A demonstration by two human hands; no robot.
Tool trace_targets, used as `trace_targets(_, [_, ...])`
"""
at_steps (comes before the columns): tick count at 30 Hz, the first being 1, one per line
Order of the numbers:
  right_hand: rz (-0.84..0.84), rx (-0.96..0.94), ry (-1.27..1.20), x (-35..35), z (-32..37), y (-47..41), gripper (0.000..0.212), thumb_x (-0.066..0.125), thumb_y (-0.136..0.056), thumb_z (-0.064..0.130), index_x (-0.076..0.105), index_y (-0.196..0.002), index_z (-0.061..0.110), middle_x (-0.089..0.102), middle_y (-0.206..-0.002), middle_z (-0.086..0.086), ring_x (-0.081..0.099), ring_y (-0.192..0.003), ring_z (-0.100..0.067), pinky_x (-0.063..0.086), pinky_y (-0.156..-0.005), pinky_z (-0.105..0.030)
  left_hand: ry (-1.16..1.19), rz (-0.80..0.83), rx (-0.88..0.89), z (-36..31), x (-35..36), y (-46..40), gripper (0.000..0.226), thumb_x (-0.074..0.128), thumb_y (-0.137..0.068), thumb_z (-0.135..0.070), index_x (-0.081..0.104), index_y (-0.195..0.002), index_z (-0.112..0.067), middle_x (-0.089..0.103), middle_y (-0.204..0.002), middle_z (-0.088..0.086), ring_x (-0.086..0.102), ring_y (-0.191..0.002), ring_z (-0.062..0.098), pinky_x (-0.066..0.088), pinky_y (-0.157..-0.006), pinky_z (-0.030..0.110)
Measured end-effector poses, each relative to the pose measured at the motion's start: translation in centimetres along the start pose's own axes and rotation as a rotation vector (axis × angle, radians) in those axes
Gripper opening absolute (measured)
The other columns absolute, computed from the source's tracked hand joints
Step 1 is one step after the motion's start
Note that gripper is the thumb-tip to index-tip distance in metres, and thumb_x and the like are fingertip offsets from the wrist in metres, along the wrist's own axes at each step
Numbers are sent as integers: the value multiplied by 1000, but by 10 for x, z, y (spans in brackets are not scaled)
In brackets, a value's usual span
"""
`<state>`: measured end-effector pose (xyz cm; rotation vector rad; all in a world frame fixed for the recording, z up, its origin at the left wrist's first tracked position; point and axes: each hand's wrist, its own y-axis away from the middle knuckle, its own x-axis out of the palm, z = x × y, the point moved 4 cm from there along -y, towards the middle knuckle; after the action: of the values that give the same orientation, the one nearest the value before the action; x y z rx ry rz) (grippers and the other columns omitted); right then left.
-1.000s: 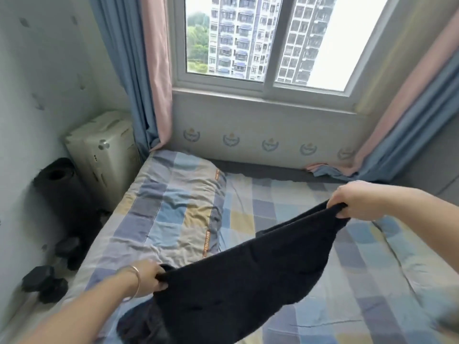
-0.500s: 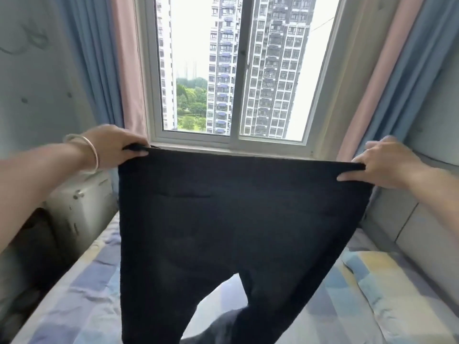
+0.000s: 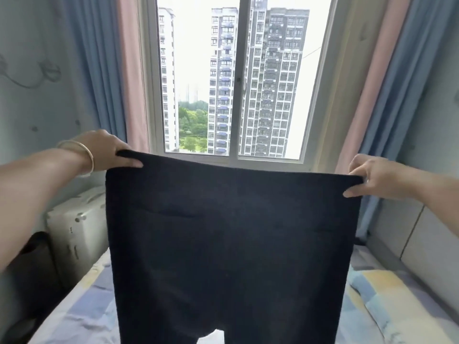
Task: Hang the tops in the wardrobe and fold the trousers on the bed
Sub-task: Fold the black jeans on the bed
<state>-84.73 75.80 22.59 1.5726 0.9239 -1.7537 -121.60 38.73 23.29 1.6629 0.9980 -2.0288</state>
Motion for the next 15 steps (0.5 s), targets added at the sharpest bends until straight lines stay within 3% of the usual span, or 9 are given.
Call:
trace_targets(3, [-201, 76, -56, -10, -18, -7, 29, 68, -81, 38, 70, -103, 19, 46, -99, 10, 51, -94, -17, 40, -88, -32, 50, 46, -6, -4, -10, 0, 41, 52, -64, -76, 58, -61, -36, 63, -67, -5, 59, -70, 15, 45, -66, 32])
trace_targets(6, [-251, 129, -241, -19, -20, -1, 3, 64, -87, 28, 67, -89, 28, 56, -91, 5, 58, -86, -22, 48, -78, -34, 142, 116, 38, -6, -20, -2, 57, 43, -42, -89, 57, -55, -36, 61, -63, -8, 59, -66, 13, 48, -70, 34])
trace_targets(9, [-256, 159, -483, -19, -18, 11, 5, 59, -91, 22, 63, -90, 23, 65, -86, 1, 66, -65, -10, 46, -61, -25, 318, 159, 57, -8, -16, 0, 84, 48, -20, -98, 63, -64, -28, 62, -62, -4, 59, -65, 16, 45, -67, 29])
trace_targets(11, [-279, 153, -590, -13, -19, 12, 12, 55, -93, 18, 61, -83, 19, 66, -87, -4, 66, -59, -7, 48, -63, -25, 570, 187, 13, -4, -8, 0, 84, 68, -20, -84, 69, -76, -21, 69, -71, -2, 65, -72, 15, 51, -69, 27])
trace_targets(13, [-294, 155, -681, -7, -21, 12, 11, 55, -93, 13, 59, -83, 14, 68, -89, -13, 68, -74, -22, 55, -73, -37, 736, 183, -12, -6, 2, 1, 56, 85, -49, -53, 66, -85, -14, 69, -78, -4, 67, -79, 17, 55, -63, 23])
trace_targets(15, [-312, 159, -693, -7, -23, 12, 9, 56, -92, 9, 54, -84, 13, 68, -90, -15, 66, -75, -28, 55, -73, -38, 808, 145, -20, -13, 6, 0, 20, 74, -78, -17, 59, -85, -7, 63, -81, 0, 64, -75, 20, 56, -58, 21])
